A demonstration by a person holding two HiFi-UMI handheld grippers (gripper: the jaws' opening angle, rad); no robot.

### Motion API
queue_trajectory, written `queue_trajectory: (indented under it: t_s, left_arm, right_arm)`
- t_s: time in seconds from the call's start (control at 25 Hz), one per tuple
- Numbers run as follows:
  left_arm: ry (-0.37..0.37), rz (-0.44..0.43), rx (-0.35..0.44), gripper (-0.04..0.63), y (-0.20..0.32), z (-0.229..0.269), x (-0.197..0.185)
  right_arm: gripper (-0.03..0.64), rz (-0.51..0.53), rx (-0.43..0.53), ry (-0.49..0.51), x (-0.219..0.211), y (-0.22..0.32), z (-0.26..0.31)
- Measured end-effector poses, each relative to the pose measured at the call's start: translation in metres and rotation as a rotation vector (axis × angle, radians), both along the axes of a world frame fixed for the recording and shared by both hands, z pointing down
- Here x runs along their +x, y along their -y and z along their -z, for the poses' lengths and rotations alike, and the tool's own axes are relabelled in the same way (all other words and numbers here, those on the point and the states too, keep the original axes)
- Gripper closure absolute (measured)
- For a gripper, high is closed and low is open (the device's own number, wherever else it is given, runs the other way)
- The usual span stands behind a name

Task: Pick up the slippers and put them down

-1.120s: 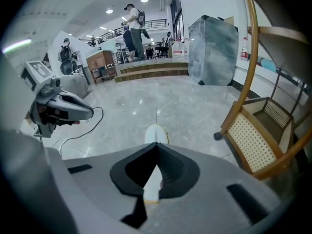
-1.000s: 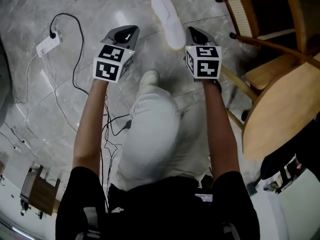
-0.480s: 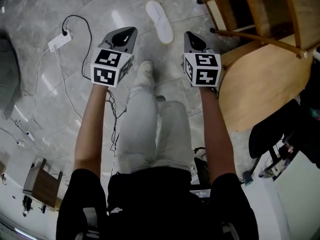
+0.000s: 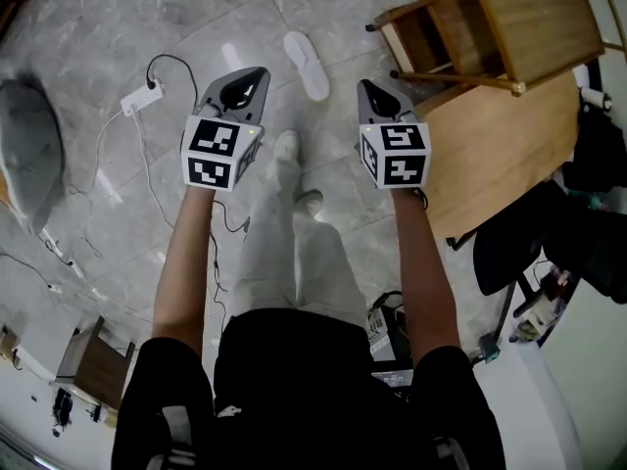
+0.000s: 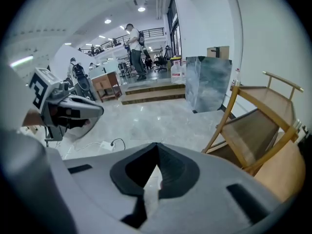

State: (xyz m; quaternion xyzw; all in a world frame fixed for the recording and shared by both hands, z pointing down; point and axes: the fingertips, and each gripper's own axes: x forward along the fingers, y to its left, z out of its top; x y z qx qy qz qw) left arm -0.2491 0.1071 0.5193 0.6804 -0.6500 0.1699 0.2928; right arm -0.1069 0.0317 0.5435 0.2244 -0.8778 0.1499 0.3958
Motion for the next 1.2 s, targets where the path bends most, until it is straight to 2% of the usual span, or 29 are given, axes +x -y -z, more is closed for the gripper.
queue_trajectory:
  t_s: [0.16,0.44,0.68,1.2]
  left_arm:
    - [-0.004,0.004,0.067,0.592,0.01,0.052,0.005]
    - [0.023,-0.031,0.1,0.592,0.01,0.124,0.028]
    - [0.046,-0.054,0.138,0.592,0.007,0.186,0.05]
    - [0.135,-0.163,0.301,0.592,-0.033,0.309,0.138]
  right_arm:
    - [0.618,-0.009,0.03,0.029,-0.001,0.005,0.052]
    - [0.618,-0.023,0.077,0.07,0.017,-0.002,0.131]
    - [0.618,-0.041,0.155,0.126,0.033,-0.007,0.198]
    - [0.618,-0.088,0.301,0.277,0.088,-0.054,0.33]
